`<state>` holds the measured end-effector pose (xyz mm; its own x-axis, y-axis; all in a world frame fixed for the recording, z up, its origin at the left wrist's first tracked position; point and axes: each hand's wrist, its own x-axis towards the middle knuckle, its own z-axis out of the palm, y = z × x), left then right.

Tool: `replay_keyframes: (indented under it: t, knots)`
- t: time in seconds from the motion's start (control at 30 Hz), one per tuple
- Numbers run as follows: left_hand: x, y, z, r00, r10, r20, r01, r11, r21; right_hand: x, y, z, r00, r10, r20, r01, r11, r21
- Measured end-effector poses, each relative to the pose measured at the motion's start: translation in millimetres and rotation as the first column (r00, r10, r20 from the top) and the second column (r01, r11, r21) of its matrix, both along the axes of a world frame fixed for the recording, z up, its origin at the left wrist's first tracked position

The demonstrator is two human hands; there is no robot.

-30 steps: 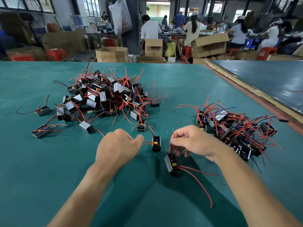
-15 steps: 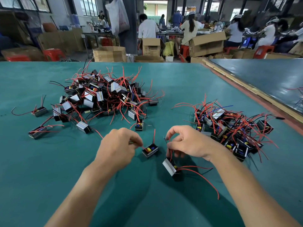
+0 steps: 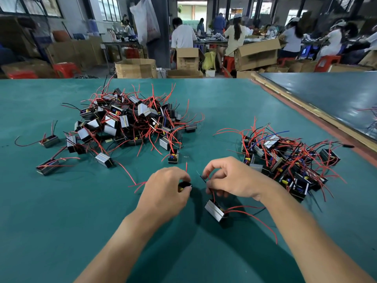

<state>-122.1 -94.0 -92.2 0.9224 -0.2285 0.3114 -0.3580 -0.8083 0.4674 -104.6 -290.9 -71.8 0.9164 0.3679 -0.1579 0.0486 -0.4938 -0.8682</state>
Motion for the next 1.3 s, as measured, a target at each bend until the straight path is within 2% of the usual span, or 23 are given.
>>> replay_keyframes:
  t: [0.13, 0.27, 0.63, 0.9, 1.03, 1.13, 1.3]
  knots:
    - [1, 6, 3, 0.994, 0.095, -0.045, -0.099, 0.992, -0.083, 1, 1, -1, 0.999, -0.027, 0.029, 0.028, 1.000, -0.012]
    - [2, 6, 2, 0.997, 0.034, -0.076, -0.045, 0.988, -0.146, 1, 2, -1, 0.997, -0.041, 0.060, 0.042, 0.999, -0.020]
    - [0, 4, 8, 0.992, -0.010, -0.128, -0.025, 0.964, -0.266, 0, 9, -1, 0.988, -0.021, 0.152, 0.031, 0.997, -0.064]
    - [-5, 2, 18, 0.966, -0.011, -0.257, -0.085, 0.929, -0.361, 1, 11, -6, 0.992, -0.063, 0.112, 0.059, 0.998, 0.035]
    - [-4, 4, 19, 0.944, -0.007, -0.331, -0.114, 0.932, -0.343, 0, 12, -7, 0.995, -0.041, 0.091, 0.038, 0.998, 0.043]
    - [-3, 5, 17, 0.937, -0.039, -0.348, -0.064, 0.958, -0.280, 0, 12, -6, 0.995, -0.041, 0.093, 0.037, 0.998, 0.042]
    - [-3, 10, 20, 0.884, -0.205, -0.420, 0.082, 0.953, -0.293, -2, 9, -3, 0.994, -0.053, 0.091, 0.050, 0.998, 0.041]
